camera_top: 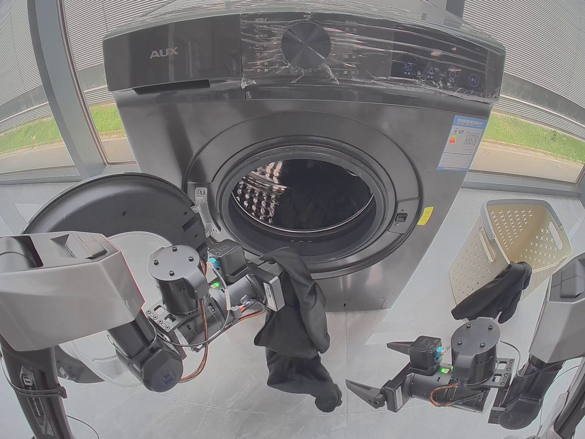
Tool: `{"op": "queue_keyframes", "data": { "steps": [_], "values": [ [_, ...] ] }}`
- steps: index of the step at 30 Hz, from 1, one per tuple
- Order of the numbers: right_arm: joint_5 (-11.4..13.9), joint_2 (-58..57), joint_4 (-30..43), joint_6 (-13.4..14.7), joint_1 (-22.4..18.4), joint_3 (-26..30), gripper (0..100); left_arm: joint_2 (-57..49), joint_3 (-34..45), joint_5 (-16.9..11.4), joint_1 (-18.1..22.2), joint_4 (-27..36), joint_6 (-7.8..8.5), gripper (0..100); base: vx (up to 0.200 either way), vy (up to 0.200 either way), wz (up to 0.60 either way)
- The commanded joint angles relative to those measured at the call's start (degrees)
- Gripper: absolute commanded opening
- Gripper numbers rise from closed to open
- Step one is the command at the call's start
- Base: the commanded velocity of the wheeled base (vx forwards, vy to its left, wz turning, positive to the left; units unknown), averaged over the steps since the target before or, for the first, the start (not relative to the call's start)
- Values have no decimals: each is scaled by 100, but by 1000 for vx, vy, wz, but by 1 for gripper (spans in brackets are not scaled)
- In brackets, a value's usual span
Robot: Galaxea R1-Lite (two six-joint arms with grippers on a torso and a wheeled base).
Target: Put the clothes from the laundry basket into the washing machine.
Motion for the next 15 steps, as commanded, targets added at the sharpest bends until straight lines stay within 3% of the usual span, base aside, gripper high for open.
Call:
{"op": "queue_keyframes", "data": {
  "steps": [1,4,15],
  "values": [
    [3,238,8,-16,4,357,100,-8,-17,1,0,-25,-10,0,0,0,0],
    [12,397,-133,28,-5,146,100,-8,-8,1,0,-34,-1,0,0,0,0],
    [30,493,-115,28,-58,-1990,100,-104,115,10,-88,-34,25,0,0,0,0]
  ]
}}
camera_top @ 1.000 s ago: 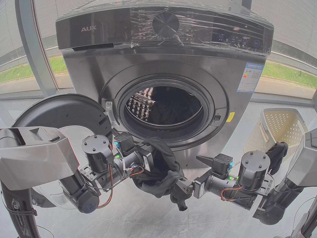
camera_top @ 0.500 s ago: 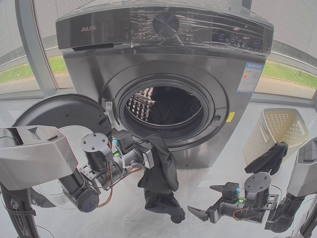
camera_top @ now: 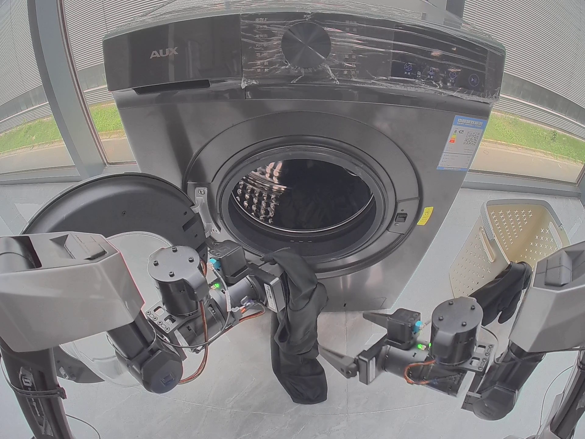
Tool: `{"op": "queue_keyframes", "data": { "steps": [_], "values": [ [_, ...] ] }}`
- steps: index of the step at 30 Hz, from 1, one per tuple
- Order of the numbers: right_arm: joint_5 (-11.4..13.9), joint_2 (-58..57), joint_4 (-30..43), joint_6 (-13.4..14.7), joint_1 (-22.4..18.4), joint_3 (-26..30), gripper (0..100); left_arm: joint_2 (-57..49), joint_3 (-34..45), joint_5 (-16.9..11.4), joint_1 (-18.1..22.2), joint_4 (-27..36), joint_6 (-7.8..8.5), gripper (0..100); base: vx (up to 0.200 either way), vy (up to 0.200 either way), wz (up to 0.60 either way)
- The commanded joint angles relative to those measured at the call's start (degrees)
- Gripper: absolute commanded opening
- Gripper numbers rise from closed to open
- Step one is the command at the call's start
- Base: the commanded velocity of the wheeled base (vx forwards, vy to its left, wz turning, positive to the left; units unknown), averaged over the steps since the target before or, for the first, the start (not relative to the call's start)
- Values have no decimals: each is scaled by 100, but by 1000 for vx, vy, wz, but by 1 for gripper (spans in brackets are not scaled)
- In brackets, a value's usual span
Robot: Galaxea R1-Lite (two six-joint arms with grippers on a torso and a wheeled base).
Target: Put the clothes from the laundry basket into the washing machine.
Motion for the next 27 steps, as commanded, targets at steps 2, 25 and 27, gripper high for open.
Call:
{"op": "queue_keyframes", "data": {
  "steps": [2,25,27],
  "values": [
    [-17,234,45,-3,-28,-1127,100,-80,93,2,-83,-32,16,0,0,0,0],
    [-43,594,36,-11,-388,-2129,100,-414,260,99,-242,-23,25,0,0,0,0],
    [-43,550,45,-20,-432,-2033,100,-396,260,99,-233,-23,25,0,0,0,0]
  ]
}}
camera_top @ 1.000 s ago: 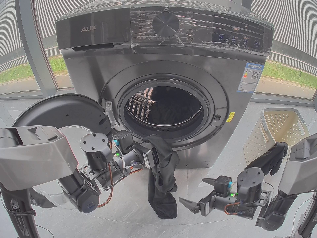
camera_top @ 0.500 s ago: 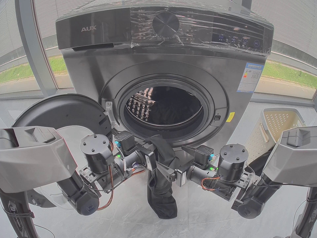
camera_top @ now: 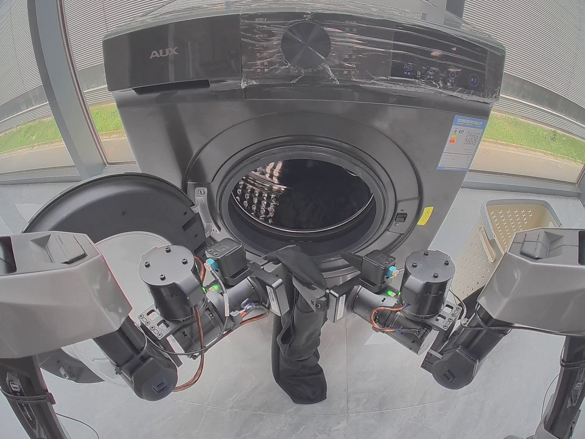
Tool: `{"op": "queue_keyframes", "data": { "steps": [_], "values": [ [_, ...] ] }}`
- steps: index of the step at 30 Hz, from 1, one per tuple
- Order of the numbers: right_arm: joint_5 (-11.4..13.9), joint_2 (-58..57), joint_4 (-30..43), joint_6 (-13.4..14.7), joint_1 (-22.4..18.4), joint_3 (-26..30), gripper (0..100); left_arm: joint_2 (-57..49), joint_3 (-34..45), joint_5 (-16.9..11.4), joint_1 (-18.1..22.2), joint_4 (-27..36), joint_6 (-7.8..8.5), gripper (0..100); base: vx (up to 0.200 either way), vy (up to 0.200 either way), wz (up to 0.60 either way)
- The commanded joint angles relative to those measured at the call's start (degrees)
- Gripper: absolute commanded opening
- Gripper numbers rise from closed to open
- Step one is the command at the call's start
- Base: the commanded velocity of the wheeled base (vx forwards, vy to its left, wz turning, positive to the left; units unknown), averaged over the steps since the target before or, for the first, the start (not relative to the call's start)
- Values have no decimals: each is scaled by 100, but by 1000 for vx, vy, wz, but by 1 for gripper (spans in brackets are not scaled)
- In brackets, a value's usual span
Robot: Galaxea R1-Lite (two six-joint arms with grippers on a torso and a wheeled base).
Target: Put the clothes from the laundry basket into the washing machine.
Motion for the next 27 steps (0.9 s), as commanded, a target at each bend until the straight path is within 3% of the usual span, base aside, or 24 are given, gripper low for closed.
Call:
{"op": "queue_keyframes", "data": {
  "steps": [1,19,27],
  "values": [
    [1,-86,-2,-3,-80,101,100,4,28,-2,3,-25,-4,0,0,0,0],
    [-113,-112,25,6,-238,153,100,-40,143,-2,30,-25,-12,0,0,0,0],
    [-113,239,69,-21,61,-181,100,4,143,-2,3,-25,-4,0,0,0,0]
  ]
}}
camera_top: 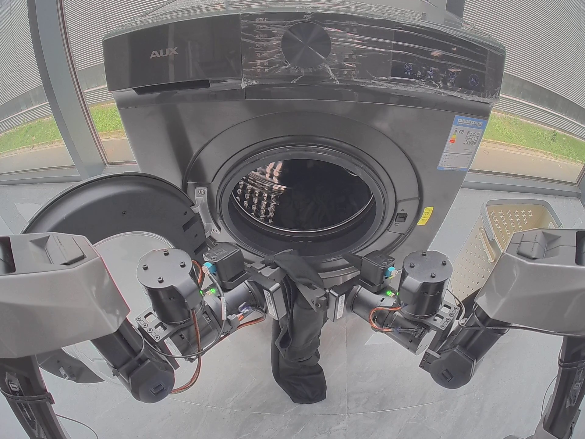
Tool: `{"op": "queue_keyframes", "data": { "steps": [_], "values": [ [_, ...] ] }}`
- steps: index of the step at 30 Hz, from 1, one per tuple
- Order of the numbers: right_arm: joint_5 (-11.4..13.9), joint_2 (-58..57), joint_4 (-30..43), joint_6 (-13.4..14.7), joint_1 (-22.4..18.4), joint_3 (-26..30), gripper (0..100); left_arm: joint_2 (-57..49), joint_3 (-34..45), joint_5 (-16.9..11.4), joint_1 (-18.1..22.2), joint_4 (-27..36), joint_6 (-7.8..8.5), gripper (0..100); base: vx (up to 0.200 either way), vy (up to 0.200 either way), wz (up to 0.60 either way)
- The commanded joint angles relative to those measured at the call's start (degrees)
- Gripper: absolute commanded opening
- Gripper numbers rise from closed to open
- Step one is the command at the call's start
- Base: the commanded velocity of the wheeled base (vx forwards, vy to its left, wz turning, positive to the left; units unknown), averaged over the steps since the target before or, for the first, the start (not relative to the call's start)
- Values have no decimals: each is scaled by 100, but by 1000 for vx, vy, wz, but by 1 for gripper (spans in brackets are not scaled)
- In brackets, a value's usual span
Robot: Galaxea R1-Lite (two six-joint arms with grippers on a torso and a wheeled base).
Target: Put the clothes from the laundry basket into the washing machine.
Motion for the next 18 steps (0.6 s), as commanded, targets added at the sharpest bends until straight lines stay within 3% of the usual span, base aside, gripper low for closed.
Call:
{"op": "queue_keyframes", "data": {
  "steps": [1,9,10,18],
  "values": [
    [1,206,45,-2,106,-181,100,29,1,-2,-8,-23,-1,0,0,0,0],
    [1,320,45,-11,133,-365,100,38,10,-2,-16,-23,-1,0,0,0,0],
    [1,320,45,-11,142,-383,0,47,19,-2,-16,-23,-1,0,0,0,0],
    [19,267,-17,-11,150,-427,0,64,63,-11,-16,-23,-10,0,0,0,0]
  ]
}}
